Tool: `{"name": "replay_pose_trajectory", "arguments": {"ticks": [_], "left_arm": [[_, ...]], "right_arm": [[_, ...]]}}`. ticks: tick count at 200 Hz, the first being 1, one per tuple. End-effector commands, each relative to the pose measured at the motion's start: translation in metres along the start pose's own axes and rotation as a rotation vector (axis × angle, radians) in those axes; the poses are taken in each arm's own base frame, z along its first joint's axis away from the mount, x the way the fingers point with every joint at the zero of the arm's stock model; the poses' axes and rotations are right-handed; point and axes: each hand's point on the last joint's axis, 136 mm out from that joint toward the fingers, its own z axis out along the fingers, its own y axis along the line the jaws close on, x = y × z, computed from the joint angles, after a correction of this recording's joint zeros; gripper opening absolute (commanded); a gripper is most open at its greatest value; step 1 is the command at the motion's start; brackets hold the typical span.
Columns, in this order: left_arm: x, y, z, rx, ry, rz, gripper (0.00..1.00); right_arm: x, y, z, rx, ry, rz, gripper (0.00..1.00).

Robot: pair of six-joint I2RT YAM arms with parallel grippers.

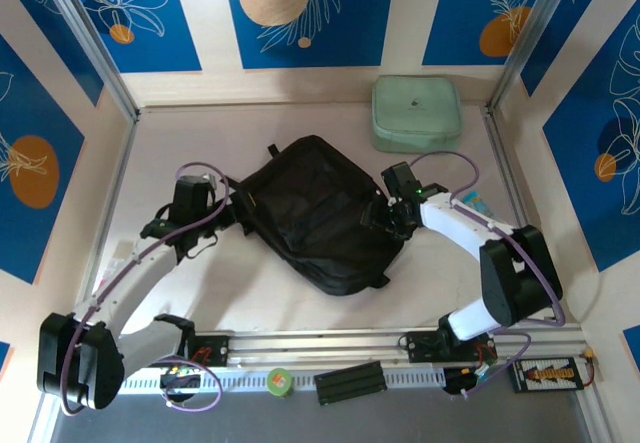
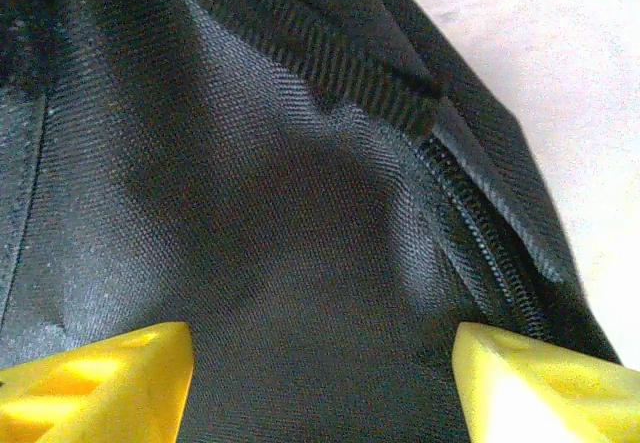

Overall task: Pack the student bag
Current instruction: Move the student bag to the center of the table, then zip the student bag at the center of the table.

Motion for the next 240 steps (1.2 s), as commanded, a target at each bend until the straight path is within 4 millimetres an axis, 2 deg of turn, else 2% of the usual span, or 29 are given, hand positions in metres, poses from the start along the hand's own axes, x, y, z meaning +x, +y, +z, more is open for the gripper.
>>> {"name": "replay_pose_trajectory", "arguments": {"ticks": [1,19,43,67,83,115,140,165,193,240], "left_arm": [[0.003,-0.001,0.001,0.028,0.006,-0.027,0.92],[0.006,0.005,-0.001,0.013,0.004,-0.025,0.92],[0.012,0.021,-0.003,-0.041,-0.002,-0.018,0.96],[0.014,0.039,-0.003,-0.083,-0.006,-0.031,1.00],[0.014,0.045,-0.003,-0.085,-0.005,-0.044,1.00],[0.015,0.056,-0.002,-0.090,-0.008,-0.072,1.00],[0.014,0.061,-0.003,-0.090,-0.011,-0.089,1.00],[0.013,0.063,-0.004,-0.087,-0.009,-0.092,1.00],[0.010,0.062,-0.005,-0.077,-0.011,-0.088,1.00],[0.013,0.062,-0.004,-0.070,0.007,-0.078,1.00]], "right_arm": [[-0.019,0.025,-0.038,-0.022,-0.090,-0.137,0.70],[-0.020,0.069,-0.061,-0.112,-0.126,-0.329,0.71],[0.001,0.124,-0.072,-0.163,-0.132,-0.638,0.70],[0.028,0.167,-0.066,-0.211,-0.128,-0.909,0.66],[0.041,0.187,-0.061,-0.238,-0.099,-1.032,0.62],[0.055,0.205,-0.041,-0.183,-0.034,-1.205,0.55],[0.070,0.221,-0.032,-0.198,-0.005,-1.328,0.53],[0.077,0.236,-0.022,-0.187,-0.001,-1.413,0.51],[0.076,0.234,-0.003,-0.139,0.028,-1.474,0.46],[0.082,0.226,0.007,-0.140,0.082,-1.532,0.44]]}}
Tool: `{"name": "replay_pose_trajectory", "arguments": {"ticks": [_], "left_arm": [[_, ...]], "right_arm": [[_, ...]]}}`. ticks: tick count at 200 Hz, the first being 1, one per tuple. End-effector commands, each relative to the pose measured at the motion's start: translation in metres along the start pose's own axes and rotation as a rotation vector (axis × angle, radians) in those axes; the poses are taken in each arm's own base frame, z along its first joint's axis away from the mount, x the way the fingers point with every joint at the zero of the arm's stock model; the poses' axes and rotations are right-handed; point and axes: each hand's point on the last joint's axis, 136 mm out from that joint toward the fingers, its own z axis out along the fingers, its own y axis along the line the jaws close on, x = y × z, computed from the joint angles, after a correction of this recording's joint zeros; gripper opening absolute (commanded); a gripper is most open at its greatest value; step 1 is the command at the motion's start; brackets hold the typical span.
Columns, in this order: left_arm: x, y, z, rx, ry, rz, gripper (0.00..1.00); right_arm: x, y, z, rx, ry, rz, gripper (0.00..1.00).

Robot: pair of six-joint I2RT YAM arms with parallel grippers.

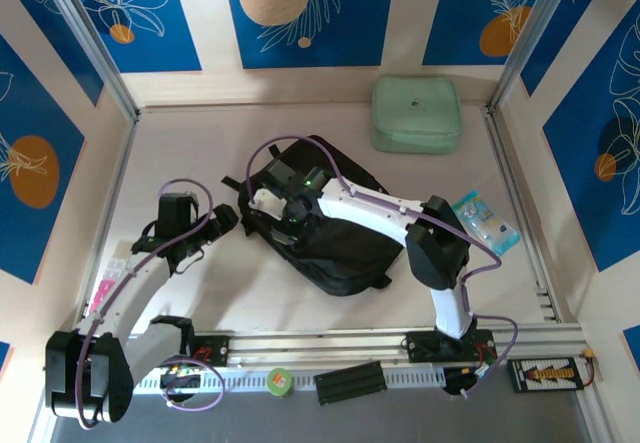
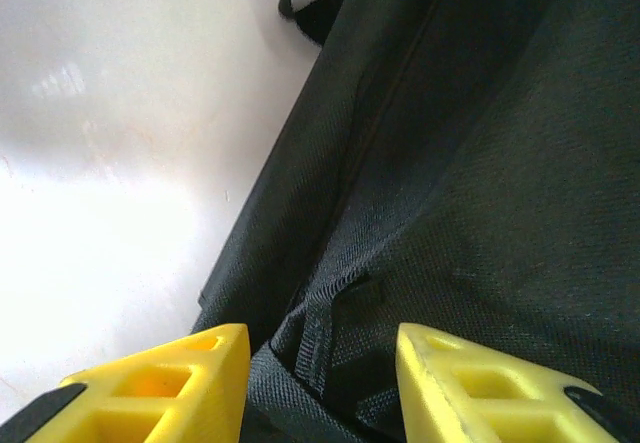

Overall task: Pack the student bag
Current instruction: Zip the student bag at the center of the table.

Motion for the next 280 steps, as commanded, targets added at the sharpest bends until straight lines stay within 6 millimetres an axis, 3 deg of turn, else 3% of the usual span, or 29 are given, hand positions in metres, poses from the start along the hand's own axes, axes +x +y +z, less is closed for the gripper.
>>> {"name": "replay_pose_trajectory", "arguments": {"ticks": [1,43,100,120,173,209,280], "left_arm": [[0.000,0.000,-0.002,0.015,0.009,0.017,1.00],[-0.001,-0.004,0.001,0.031,0.020,0.016,1.00],[-0.001,-0.007,0.001,0.043,0.029,0.015,1.00],[-0.002,-0.009,0.000,0.047,0.031,0.016,1.00],[-0.002,-0.012,-0.001,0.062,0.034,0.020,1.00],[-0.002,-0.033,-0.005,0.166,0.053,0.035,0.99],[0.022,-0.105,-0.018,0.503,0.144,-0.060,0.75]], "right_arm": [[0.003,-0.001,0.000,-0.009,0.024,-0.054,0.44],[0.001,-0.012,0.012,0.032,0.033,-0.032,0.32],[-0.006,-0.024,0.025,0.076,0.031,0.018,0.33],[-0.008,-0.037,0.026,0.124,0.038,0.052,0.25],[-0.017,-0.042,-0.006,0.110,-0.065,0.116,0.00],[-0.021,-0.045,-0.028,0.114,-0.143,0.181,0.00],[-0.019,-0.051,-0.068,0.141,-0.289,0.373,0.00]]}}
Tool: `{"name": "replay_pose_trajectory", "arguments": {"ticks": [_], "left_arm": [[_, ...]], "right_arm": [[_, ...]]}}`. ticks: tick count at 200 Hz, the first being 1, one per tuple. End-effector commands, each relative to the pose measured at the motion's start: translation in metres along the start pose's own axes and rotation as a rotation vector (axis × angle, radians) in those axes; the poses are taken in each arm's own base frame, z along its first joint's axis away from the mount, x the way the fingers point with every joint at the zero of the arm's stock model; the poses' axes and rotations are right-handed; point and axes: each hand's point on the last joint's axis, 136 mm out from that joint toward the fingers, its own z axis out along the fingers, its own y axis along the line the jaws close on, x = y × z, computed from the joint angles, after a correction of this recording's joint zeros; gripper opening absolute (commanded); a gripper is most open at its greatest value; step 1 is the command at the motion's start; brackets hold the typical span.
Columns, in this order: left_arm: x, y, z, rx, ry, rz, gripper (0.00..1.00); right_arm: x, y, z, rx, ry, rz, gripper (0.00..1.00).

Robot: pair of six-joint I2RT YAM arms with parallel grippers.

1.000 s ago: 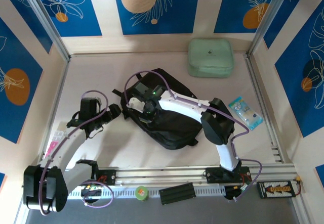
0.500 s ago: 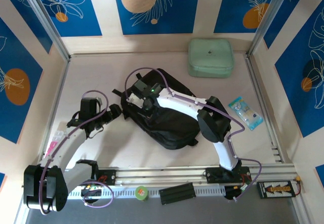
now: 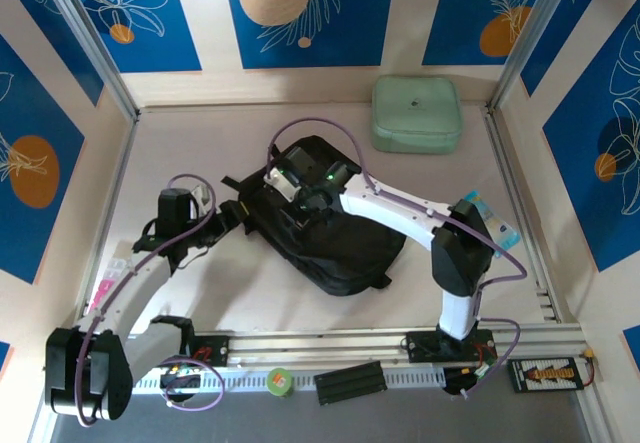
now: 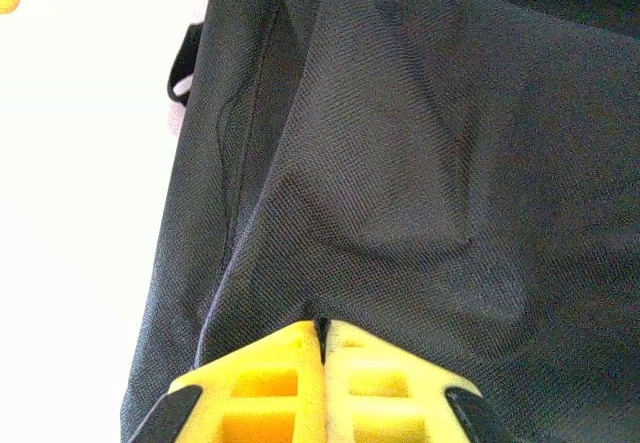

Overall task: Pack the student bag
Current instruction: Zip the student bag at the center of the table.

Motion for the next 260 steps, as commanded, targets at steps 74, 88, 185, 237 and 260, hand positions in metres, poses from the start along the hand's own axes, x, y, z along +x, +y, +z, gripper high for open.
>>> {"name": "replay_pose_trajectory", "arguments": {"ticks": [74,88,185,237,260], "left_arm": [[0.034,-0.081,0.056,0.224,0.132,-0.030,0.51],[0.037,-0.086,0.064,0.239,0.153,-0.031,0.48],[0.047,-0.056,0.085,0.091,0.171,-0.032,0.00],[0.050,-0.039,0.081,0.014,0.171,0.010,0.00],[0.050,-0.045,0.078,0.037,0.181,0.035,0.00]], "right_arm": [[-0.005,-0.025,-0.028,0.040,-0.137,0.259,0.00],[-0.004,-0.023,-0.030,0.029,-0.141,0.267,0.00],[0.013,-0.051,-0.028,0.164,-0.110,0.344,0.00],[0.038,-0.117,-0.031,0.339,-0.073,0.535,0.00],[0.037,-0.109,-0.015,0.249,-0.040,0.518,0.00]]}}
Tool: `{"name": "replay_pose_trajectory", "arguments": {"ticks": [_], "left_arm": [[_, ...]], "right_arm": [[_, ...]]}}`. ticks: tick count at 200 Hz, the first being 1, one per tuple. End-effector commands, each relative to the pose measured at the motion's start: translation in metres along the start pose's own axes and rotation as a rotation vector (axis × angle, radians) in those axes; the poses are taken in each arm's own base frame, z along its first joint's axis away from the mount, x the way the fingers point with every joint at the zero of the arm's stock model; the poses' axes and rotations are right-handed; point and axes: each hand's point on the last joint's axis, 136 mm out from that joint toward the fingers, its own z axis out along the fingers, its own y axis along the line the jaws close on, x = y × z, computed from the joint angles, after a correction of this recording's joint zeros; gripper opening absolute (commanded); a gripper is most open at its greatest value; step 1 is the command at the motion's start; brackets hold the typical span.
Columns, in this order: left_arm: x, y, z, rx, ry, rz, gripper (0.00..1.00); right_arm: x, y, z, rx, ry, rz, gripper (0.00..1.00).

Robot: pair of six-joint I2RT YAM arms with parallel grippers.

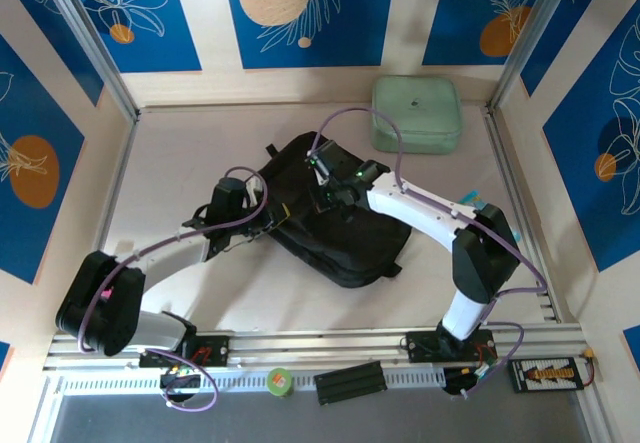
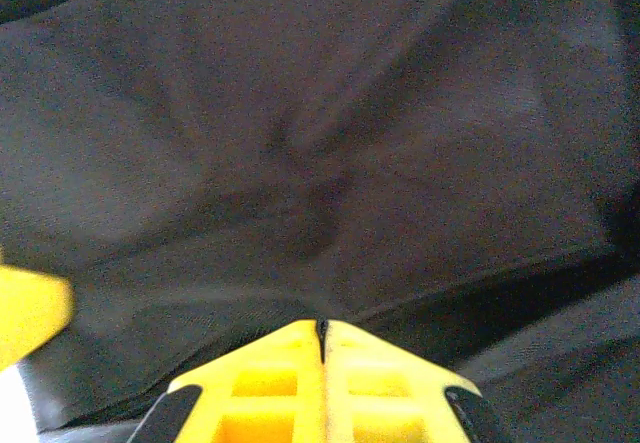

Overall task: Pack the student bag
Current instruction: Zip the student bag at the center of the table.

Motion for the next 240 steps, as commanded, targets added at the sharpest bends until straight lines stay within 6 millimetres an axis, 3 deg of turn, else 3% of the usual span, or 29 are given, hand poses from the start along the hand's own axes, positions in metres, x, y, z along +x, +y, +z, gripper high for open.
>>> {"name": "replay_pose_trajectory", "arguments": {"ticks": [1,35,49,66,100,132,190,211,228,240], "left_arm": [[0.005,0.020,-0.005,-0.091,0.012,0.016,0.00],[0.004,0.010,-0.007,-0.057,0.020,0.033,0.00],[0.005,0.009,-0.009,-0.058,0.022,0.035,0.00],[0.007,0.008,-0.012,-0.057,0.026,0.035,0.26],[0.019,0.000,-0.015,-0.022,0.054,0.002,0.36],[0.037,-0.002,-0.007,-0.002,0.074,-0.048,0.38],[0.036,0.000,0.007,-0.020,0.089,-0.055,0.34],[0.034,-0.001,0.010,-0.024,0.091,-0.048,0.23],[0.033,0.000,0.010,-0.028,0.086,-0.030,0.00],[0.031,0.001,0.008,-0.038,0.073,-0.002,0.00]], "right_arm": [[-0.010,-0.026,0.002,0.063,-0.007,0.041,0.00],[-0.007,0.016,0.005,-0.104,0.012,-0.037,0.00],[-0.009,0.012,0.006,-0.072,0.008,-0.030,0.00],[-0.011,0.001,0.008,-0.033,0.008,0.005,0.00],[-0.015,-0.005,0.002,-0.022,-0.015,0.030,0.00],[-0.020,0.002,-0.006,-0.074,-0.045,0.041,0.00],[-0.019,0.009,-0.012,-0.120,-0.046,0.042,0.00],[-0.017,0.007,-0.011,-0.112,-0.045,0.043,0.00],[-0.016,-0.001,-0.009,-0.077,-0.044,0.036,0.00],[-0.015,-0.012,-0.008,-0.038,-0.039,0.044,0.00]]}}
